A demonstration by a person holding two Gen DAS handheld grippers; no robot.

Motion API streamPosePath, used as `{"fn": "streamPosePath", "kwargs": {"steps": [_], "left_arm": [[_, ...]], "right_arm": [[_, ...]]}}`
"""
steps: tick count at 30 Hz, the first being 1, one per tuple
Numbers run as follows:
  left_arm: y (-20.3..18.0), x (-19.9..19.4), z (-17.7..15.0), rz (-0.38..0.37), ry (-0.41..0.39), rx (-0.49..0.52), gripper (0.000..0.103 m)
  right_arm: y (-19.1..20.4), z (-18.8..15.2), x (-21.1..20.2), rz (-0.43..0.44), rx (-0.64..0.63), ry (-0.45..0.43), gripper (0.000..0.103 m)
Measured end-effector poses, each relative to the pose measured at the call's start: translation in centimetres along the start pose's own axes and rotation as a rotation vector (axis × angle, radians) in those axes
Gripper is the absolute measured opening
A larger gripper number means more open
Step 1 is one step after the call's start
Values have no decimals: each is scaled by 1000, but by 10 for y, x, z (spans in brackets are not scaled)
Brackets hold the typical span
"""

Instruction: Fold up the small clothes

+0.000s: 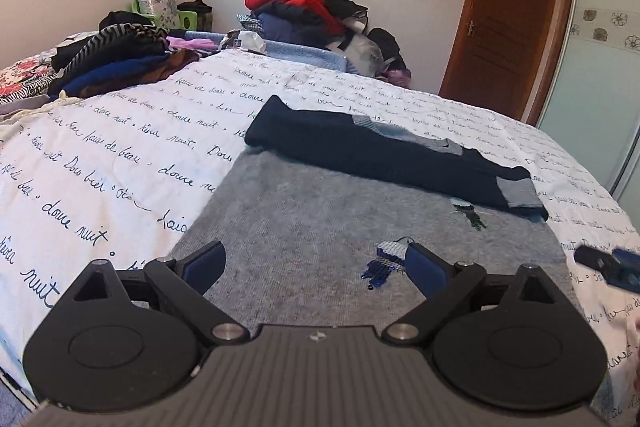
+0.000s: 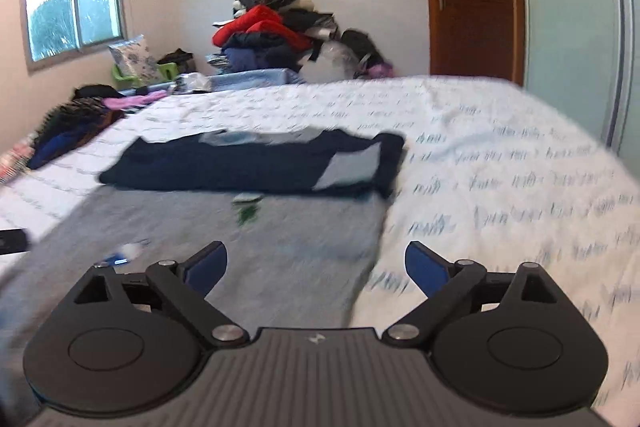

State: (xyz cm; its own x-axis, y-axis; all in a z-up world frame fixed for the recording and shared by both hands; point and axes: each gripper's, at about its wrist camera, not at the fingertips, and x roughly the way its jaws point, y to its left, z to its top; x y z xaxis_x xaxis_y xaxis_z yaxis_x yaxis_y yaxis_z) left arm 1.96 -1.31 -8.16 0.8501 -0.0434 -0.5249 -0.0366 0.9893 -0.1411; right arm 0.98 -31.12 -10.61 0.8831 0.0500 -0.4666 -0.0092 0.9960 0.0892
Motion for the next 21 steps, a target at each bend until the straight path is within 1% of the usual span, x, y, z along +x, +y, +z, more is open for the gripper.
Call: {"fn": "streamPosePath", "kwargs": {"steps": [2,5,6,8,11,12,13,17,19,21], "left_arm": [[0,-1,0,11,0,3,95],[-3,-2,1,5,-11,13,95],[-5,-2,1,5,-12,19,95],[-8,-2,1,-2,-13,26,95],[-14,-1,-1,-19,-6,40,95],[-16,1,-2,-23,2,44,95],[-18,2,-3,-26,10,47,95],[-26,3,-6,-51,29,62,95],[-30,3,-9,-56,34,80,95],[-32,4,-10,-58,41,91,95]], "right_arm": [[-5,7,27,-93,-46,4,99],[-21,11,67,-230,-58,57,99],[-28,11,77,-262,-49,89,99],[-41,9,92,-292,-13,142,99],[-55,2,94,-274,53,146,100],[-55,0,94,-279,54,143,103],[-54,-4,94,-284,51,148,103],[-62,-7,98,-228,99,175,103],[-69,-9,96,-198,144,169,103],[-71,-9,94,-189,158,161,103]]}}
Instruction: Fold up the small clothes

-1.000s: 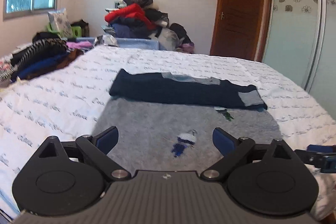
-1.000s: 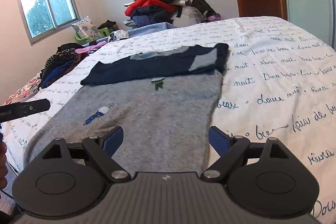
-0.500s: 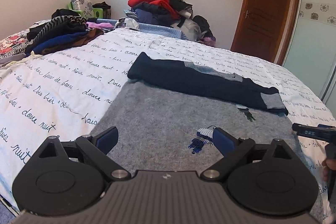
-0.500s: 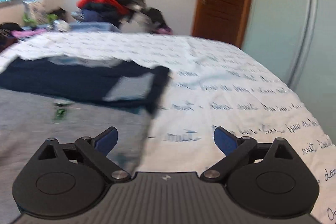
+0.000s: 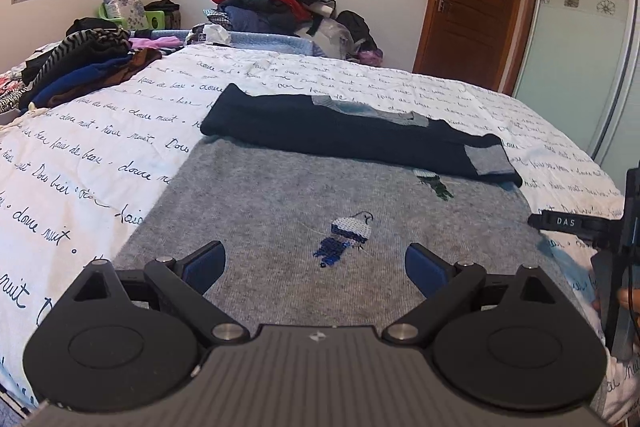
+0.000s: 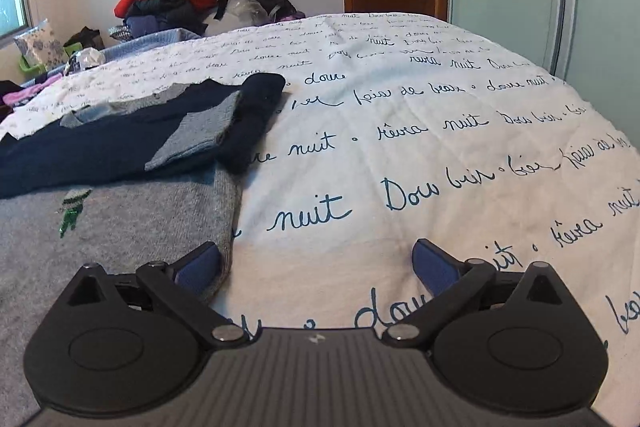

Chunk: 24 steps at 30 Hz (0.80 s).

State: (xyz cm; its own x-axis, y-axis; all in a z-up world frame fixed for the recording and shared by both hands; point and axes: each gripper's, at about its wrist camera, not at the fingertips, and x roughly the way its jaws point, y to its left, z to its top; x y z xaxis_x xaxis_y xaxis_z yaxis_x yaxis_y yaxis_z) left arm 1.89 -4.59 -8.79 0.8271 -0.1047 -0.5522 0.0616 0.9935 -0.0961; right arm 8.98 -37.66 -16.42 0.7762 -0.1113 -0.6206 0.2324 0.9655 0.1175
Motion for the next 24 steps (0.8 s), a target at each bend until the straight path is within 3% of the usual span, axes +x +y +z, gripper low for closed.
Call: {"fn": "streamPosePath", "kwargs": {"steps": [10,24], "left_arm": [[1,7,-1,-10,33,-28,95],[19,-3,20,-26,-2,-73,95]], "right_arm": [[10,0,3,-23,-32,8,103],[6,0,3,-23,-32,8,103]]}}
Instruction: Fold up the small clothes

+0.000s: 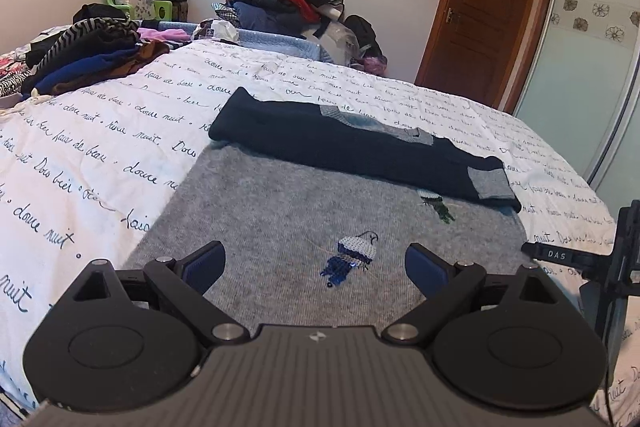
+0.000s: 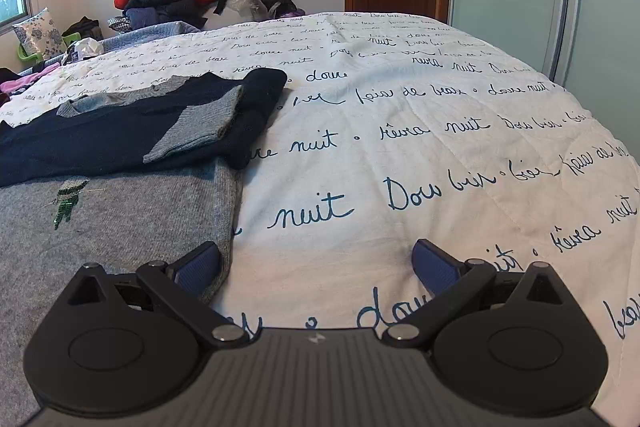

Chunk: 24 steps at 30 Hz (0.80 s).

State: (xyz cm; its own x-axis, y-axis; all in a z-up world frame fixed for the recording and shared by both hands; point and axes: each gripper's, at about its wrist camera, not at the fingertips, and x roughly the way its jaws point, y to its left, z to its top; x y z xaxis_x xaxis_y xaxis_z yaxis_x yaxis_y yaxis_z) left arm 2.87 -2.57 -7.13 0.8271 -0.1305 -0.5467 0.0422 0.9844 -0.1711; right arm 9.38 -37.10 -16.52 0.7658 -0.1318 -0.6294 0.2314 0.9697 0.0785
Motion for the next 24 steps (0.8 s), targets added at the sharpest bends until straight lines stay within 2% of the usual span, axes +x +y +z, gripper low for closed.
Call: {"fn": "streamPosePath", "kwargs": {"steps": [3,10,12,15,18,21,24], "left_arm": [[6,-4,15,-14,-20,32,95],[12,7,60,111,-65,163,96],[8,10,64,108,-54,169,96],[-3,13,55,25,-21,181,96],[-17,17,35,-3,-2,224,96],[-16,19,17,62,-28,220,96],[5,18,7,135,-43,183,96]], "right_arm": [[0,0,0,0,0,0,103],[0,0,0,0,0,0,103],[0,0,0,0,0,0,103],[0,0,0,-1,0,0,103],[0,0,0,-1,0,0,103],[0,0,0,-1,0,0,103],[0,0,0,-1,0,0,103]]}}
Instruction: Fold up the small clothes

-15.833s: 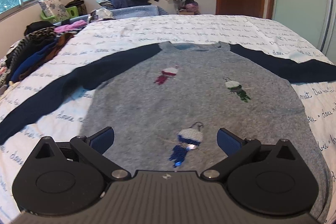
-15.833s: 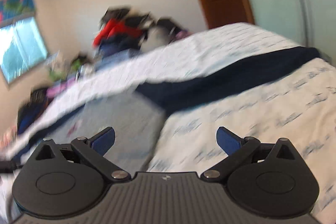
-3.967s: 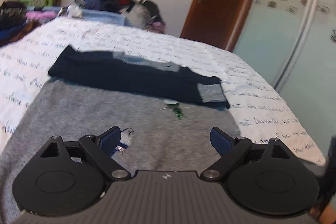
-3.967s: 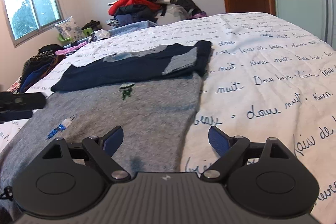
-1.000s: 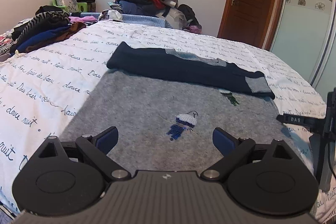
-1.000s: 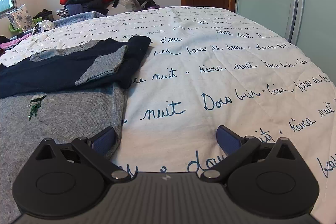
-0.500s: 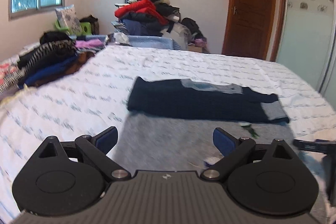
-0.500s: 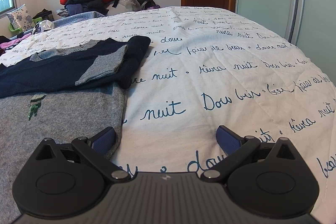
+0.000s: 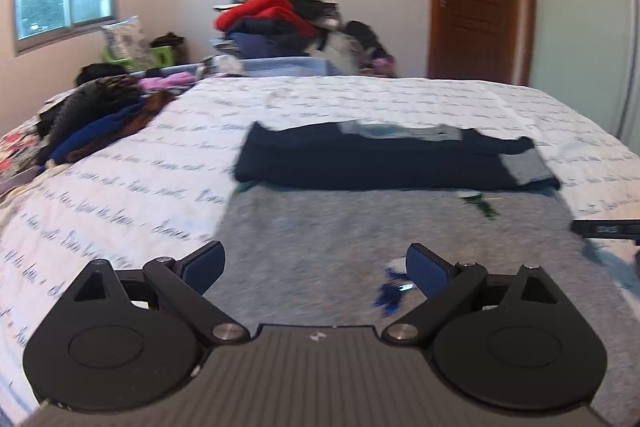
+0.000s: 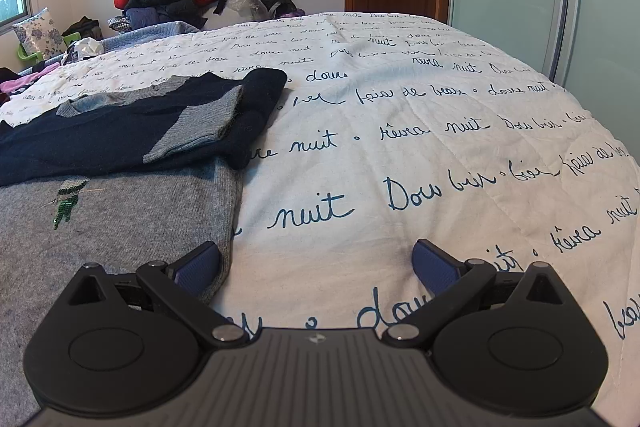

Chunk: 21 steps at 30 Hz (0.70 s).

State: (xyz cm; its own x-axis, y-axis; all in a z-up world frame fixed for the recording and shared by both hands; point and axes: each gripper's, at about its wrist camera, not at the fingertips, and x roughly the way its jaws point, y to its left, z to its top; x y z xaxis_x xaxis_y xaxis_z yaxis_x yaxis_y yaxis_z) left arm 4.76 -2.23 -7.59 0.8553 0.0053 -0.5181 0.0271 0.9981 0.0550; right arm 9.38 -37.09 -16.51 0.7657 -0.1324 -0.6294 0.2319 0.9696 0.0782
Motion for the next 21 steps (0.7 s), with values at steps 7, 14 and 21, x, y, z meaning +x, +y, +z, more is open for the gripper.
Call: {"fn": "streamPosePath", "kwargs": {"steps": [7,14,21], "left_arm": [[91,-1,-17,-2,73,-163,96],[145,-27,-46,-202,125,-145,96],[151,-40,-82,-337,170,-71,96]], "right_arm": [[0,0,0,0,0,0,103],[9,3,5,-25,-34,1,103],[-11,-2,-37,123,63,1,103]]}}
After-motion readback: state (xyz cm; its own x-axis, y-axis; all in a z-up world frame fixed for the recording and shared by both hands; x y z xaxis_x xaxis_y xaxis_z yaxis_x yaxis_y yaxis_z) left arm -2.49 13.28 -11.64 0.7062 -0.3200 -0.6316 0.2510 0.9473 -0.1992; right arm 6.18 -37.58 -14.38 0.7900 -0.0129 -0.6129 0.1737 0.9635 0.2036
